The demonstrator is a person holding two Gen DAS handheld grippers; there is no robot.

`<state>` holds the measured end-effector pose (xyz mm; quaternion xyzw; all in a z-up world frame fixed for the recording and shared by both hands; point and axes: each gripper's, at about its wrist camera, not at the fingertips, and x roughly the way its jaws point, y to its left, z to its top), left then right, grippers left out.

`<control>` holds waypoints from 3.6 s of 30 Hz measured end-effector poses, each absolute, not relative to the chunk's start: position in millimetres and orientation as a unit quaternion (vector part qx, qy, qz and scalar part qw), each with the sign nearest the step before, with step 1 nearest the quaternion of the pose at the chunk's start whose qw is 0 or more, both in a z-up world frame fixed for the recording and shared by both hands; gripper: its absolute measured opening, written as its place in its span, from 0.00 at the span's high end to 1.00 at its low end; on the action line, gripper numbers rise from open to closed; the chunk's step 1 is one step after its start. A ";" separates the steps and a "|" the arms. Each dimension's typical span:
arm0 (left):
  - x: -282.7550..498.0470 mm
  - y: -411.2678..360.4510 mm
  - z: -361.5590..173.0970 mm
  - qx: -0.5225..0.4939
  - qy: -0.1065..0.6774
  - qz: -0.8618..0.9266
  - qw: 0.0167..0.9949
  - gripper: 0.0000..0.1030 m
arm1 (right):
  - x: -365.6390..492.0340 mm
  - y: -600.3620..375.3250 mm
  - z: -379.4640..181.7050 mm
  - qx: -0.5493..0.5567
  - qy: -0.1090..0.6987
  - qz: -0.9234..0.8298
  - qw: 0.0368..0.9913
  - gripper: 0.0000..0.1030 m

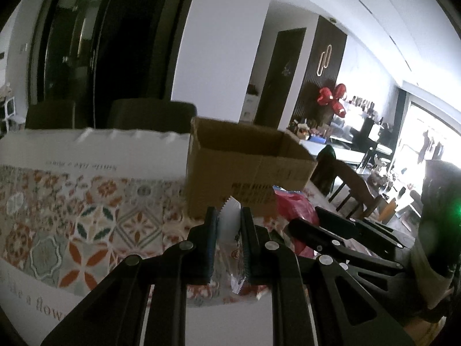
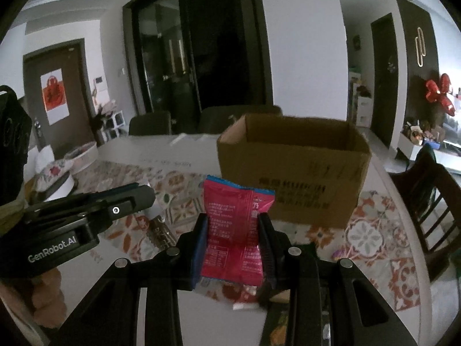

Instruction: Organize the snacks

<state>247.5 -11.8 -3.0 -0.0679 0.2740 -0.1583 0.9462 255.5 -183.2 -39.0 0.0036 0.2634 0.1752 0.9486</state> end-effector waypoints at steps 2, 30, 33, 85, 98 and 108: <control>251.7 -14.5 3.1 -0.065 0.265 -0.161 0.949 0.84 | 258.8 -186.3 -34.4 0.005 0.257 0.172 0.951 0.66; 372.5 -67.2 79.1 -0.036 0.226 -0.184 0.956 0.84 | 351.2 -225.7 40.3 0.009 0.204 0.128 0.970 0.66; 392.9 -72.3 75.9 -0.034 0.240 -0.179 0.954 0.84 | 365.1 -226.7 39.7 0.003 0.211 0.123 0.970 0.66; 272.6 -43.6 24.2 0.054 0.231 -0.111 0.965 0.19 | 265.8 -227.5 7.3 -0.030 0.197 -0.002 0.980 0.23; 239.3 -48.6 -18.3 0.057 0.269 -0.138 0.952 0.19 | 225.1 -230.2 -25.4 -0.048 0.230 -0.018 0.972 0.23; 232.0 -57.4 -49.0 0.064 0.303 -0.170 0.936 0.21 | 211.9 -232.9 -58.2 -0.048 0.279 -0.016 0.959 0.23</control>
